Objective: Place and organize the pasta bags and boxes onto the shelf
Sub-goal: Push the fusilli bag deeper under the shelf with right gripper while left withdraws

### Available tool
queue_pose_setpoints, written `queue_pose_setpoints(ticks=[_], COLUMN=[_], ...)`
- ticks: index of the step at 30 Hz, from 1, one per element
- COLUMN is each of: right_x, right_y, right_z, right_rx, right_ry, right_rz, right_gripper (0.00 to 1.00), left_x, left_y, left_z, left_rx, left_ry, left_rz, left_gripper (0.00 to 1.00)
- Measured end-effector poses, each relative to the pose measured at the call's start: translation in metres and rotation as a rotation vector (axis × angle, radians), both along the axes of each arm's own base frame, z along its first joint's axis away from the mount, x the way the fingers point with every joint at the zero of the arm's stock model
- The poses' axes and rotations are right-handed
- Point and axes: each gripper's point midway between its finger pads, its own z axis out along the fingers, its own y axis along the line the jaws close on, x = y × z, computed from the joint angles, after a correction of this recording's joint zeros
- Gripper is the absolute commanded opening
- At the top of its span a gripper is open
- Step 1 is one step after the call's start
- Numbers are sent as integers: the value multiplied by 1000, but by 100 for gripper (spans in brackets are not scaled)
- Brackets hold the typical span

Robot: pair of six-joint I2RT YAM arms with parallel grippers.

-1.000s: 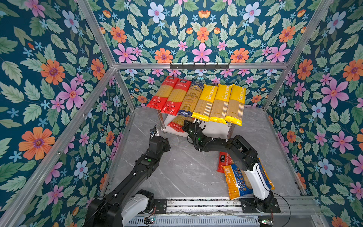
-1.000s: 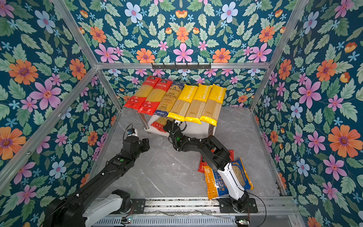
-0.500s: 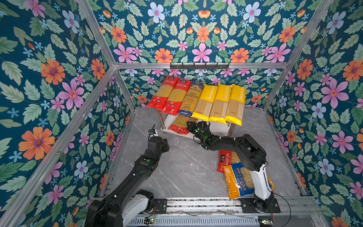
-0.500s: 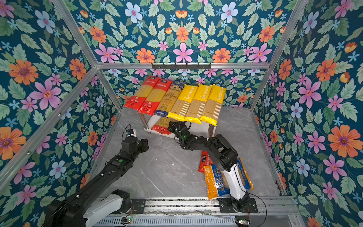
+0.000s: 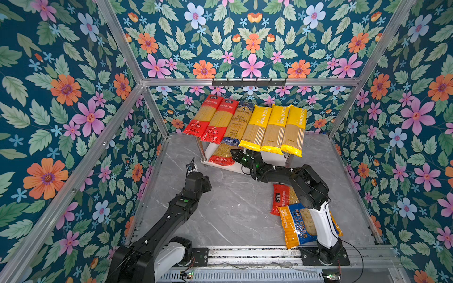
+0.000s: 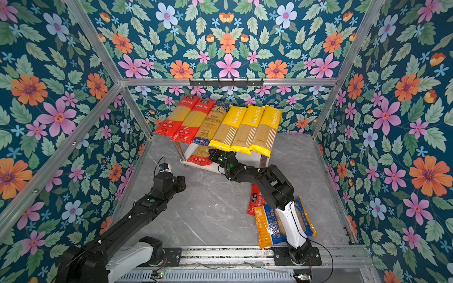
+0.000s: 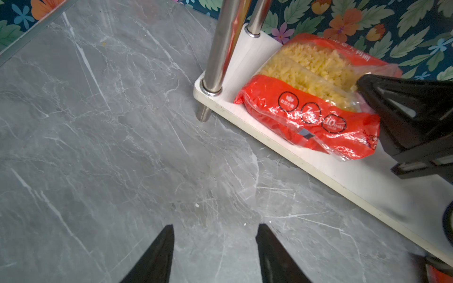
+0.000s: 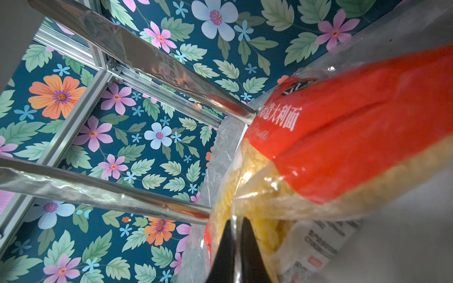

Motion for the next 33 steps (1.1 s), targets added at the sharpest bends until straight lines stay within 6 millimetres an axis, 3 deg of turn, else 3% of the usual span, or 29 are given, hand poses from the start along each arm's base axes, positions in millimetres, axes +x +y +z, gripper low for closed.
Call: queue_pose_setpoints(ticks=[10, 20, 29, 33], right_x=[10, 13, -4, -15], right_y=[24, 31, 20, 13], right_z=[-12, -13, -15, -21], right_rx=[15, 23, 6, -1], right_ry=[28, 82, 110, 133], right_rz=[117, 176, 186, 187], right_gripper=[0, 0, 38, 47], left_x=[3, 4, 2, 0], left_y=[0, -2, -3, -2], left_z=[-6, -8, -1, 2], left_rx=[-5, -17, -49, -59], left_ry=[13, 13, -11, -22], left_rz=[-4, -12, -14, -11], left_gripper=[57, 57, 57, 56])
